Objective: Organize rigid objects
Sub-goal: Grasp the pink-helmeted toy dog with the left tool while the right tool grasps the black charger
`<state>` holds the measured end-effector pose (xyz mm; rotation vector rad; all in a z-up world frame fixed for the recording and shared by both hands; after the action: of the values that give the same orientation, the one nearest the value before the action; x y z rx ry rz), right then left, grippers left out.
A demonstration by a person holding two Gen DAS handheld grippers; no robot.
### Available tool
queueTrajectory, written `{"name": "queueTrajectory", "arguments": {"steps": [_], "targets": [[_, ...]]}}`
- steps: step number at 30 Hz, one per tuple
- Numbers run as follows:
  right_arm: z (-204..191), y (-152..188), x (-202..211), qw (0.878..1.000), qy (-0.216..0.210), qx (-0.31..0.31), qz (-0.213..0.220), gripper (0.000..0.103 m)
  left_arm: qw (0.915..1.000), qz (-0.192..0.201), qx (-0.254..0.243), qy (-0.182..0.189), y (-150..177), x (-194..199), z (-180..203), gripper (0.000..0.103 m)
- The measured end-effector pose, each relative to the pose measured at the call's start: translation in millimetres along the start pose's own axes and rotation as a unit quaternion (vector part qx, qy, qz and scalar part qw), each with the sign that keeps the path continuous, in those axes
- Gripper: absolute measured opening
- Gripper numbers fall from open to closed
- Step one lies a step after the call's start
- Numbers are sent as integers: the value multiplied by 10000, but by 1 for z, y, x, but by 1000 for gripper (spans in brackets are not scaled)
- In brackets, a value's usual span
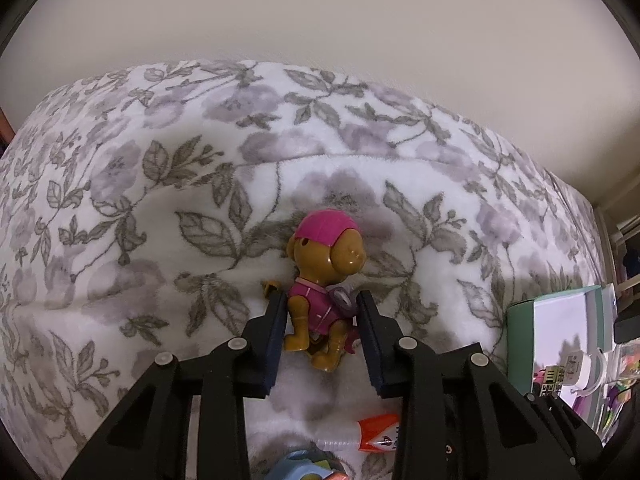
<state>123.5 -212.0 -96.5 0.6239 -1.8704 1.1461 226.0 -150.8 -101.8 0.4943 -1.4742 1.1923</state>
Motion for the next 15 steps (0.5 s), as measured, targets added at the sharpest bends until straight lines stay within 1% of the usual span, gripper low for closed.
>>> {"name": "queueTrajectory", "arguments": {"steps": [4, 7, 11, 15], "targets": [[-1, -4, 12, 10000, -60, 3, 77, 44, 10000, 59, 55, -13, -2, 12, -1, 37], [0, -6, 24, 9999, -14, 12, 145, 44, 9999, 100, 95, -19, -2, 21, -1, 37], [3, -8, 45, 9997, 17, -26, 232, 44, 9998, 125, 167, -6, 0, 38, -2, 37], [4, -11, 73, 9992, 50, -63, 395, 44, 9996, 212, 208, 30, 4, 63, 0, 37]]}}
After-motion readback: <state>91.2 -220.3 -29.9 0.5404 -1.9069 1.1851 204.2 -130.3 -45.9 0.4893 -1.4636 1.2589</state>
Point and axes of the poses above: each gripper's, at about its wrist camera, not at the fingertips, and x roughly against the way its jaws point, z to its right, y to its underside, the point moved 6 cm from there along -x, roughly the way its jaws point, and after that the axes turned 3 degrees about -x, right-handed, at the moved point
